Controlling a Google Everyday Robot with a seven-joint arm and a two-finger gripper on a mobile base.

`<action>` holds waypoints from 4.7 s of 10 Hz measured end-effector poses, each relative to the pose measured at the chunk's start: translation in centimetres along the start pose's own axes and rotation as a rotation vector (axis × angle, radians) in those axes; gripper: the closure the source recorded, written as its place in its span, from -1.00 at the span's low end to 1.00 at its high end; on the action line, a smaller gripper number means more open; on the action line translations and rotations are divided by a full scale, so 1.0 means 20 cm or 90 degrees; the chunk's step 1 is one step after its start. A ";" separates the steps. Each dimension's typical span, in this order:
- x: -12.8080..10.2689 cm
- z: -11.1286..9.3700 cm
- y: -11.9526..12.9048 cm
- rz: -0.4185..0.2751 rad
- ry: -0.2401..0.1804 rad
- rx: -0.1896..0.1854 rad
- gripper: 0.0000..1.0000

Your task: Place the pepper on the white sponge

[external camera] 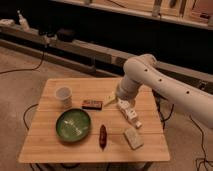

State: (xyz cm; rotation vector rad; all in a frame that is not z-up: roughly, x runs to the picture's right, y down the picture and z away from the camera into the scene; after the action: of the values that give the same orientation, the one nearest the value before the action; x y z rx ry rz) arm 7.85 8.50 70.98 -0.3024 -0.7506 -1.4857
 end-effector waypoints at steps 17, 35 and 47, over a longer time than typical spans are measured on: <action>0.00 0.00 0.00 0.000 0.000 0.000 -0.60; -0.27 0.81 -0.13 -0.021 -0.116 -0.086 -0.60; -0.28 0.97 -0.18 -0.039 -0.172 -0.126 0.38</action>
State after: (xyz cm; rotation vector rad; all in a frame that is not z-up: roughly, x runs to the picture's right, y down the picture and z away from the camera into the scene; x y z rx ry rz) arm -0.17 24.47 81.04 -0.6449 -0.8331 -1.5981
